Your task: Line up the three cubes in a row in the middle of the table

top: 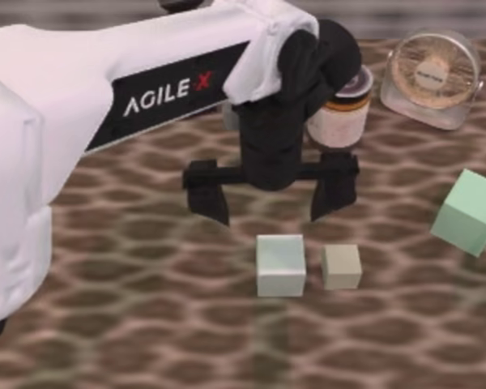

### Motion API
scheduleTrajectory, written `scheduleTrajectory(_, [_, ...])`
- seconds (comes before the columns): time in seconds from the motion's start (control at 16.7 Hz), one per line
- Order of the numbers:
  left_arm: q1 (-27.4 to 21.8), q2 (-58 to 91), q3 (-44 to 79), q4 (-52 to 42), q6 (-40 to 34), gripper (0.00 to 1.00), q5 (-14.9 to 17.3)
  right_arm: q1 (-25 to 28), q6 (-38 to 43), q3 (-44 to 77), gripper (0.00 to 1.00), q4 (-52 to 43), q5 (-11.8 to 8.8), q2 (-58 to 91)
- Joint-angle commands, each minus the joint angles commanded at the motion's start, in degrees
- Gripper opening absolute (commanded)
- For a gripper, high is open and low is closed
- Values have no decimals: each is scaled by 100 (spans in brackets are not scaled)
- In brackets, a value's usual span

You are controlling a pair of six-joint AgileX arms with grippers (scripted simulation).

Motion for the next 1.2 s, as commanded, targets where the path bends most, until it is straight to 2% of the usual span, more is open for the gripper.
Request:
scheduleTrajectory(0.24, [563, -1272, -1134, 750, 294, 100, -30, 86, -530, 1051, 100, -717, -7, 1150])
scheduleTrajectory(0.48, [1330, -3219, -2858, 1790, 848, 100, -43, 186, -1303, 2544, 100, -1777, 10, 3069])
scheduleTrajectory(0.9, [2808, -7330, -6432, 3933, 2260, 100, -23, 406, -2830, 5374, 100, -3919, 35, 7197])
scheduleTrajectory(1.2, [3724, -10134, -8720, 5407, 3353, 100, 7, 554, -3778, 7162, 100, -5226, 37, 9563])
